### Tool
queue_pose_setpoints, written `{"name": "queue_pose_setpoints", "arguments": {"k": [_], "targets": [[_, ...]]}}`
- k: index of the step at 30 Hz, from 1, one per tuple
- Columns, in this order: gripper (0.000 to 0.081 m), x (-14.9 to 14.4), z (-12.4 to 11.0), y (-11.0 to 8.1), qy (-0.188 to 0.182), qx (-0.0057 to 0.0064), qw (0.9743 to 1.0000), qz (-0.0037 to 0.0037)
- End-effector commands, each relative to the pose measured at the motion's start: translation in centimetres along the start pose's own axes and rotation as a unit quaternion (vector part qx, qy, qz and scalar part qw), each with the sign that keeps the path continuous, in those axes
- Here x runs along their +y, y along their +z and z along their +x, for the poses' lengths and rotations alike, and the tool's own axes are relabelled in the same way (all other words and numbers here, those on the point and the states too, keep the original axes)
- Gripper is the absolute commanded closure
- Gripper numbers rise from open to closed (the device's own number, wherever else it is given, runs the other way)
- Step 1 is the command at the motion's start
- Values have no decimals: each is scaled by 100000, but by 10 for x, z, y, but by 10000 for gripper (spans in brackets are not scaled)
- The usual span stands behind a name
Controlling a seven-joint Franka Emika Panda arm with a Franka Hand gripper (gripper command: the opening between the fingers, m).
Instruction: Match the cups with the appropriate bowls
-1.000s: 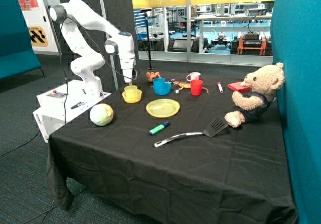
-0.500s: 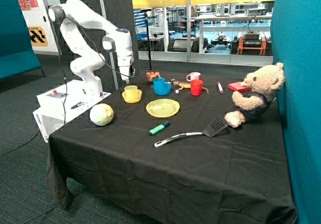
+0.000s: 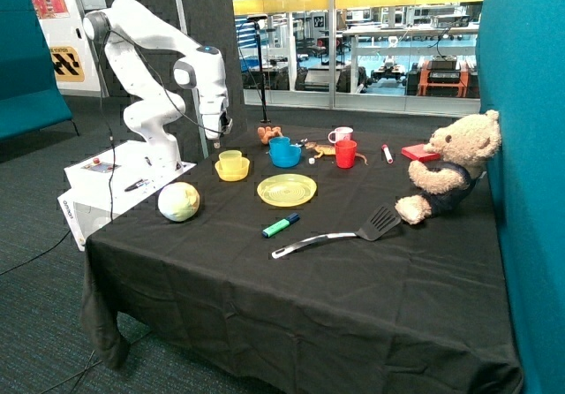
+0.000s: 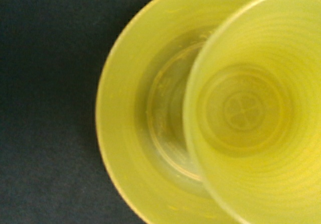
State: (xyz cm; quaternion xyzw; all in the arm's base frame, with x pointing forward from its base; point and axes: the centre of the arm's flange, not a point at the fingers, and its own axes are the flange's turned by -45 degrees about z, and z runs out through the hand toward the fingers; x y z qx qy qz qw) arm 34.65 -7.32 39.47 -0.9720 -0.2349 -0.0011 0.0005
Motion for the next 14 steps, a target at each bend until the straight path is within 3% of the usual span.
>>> {"name": "queue_pose_setpoints", "arguments": {"k": [1,14], "targets": [[0,15,4,-1,1394,-119,99990,-21],[0,9,26,1,-1553,-120,99988,-17]]}}
